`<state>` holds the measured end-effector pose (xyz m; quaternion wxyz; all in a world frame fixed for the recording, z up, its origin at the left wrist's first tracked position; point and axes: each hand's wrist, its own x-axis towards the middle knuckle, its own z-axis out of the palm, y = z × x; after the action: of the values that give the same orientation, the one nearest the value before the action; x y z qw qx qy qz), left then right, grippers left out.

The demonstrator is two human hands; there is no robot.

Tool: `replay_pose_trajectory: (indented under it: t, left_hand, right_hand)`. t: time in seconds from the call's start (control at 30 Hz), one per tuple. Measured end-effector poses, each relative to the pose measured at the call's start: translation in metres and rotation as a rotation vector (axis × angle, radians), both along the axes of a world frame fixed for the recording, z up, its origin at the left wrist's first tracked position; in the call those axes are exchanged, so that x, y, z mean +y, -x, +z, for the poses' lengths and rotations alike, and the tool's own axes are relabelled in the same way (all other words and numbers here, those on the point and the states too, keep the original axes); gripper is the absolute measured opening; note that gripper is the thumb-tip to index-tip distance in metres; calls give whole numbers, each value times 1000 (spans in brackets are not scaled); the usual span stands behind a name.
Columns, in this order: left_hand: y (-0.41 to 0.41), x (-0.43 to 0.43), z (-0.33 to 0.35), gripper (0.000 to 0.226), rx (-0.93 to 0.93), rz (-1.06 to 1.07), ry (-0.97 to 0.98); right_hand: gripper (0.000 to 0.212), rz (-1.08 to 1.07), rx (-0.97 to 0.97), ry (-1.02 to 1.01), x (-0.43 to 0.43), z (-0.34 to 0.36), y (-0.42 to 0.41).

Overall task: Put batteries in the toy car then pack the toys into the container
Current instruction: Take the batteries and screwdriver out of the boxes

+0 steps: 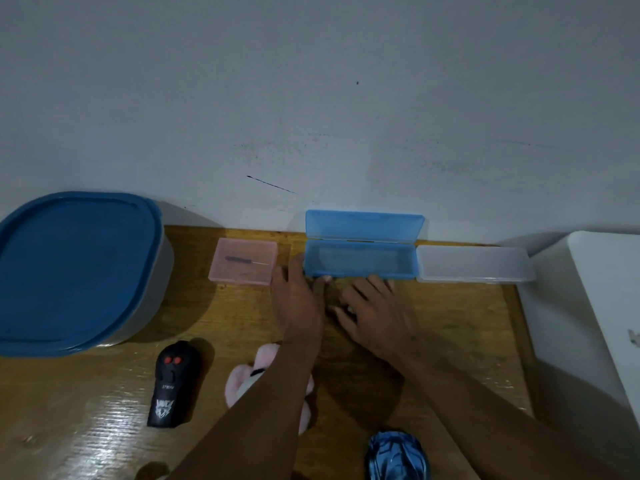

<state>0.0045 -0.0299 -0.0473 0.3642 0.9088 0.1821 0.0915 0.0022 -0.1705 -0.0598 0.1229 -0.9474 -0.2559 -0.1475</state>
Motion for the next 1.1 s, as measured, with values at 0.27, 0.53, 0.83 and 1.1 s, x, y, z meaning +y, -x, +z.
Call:
replay_pose_trajectory:
  t: [0.27,0.53,0.83,1.1]
  left_hand:
    - [0,-1,-2,45,-15,-4,-12]
    - [1,0,-4,43,-32,-18,-20]
    - [2,-1,1,45,26,-18,-18]
    - [2,-4,10,54,87,-7,56]
  right_hand:
    - [19,7,77,-25,-1,6,4]
    - [26,-52,146,2,-2,11,8]
    - [28,-159,79,-154,-8,16,12]
    - [26,-521,118,-601,-34,44,-37]
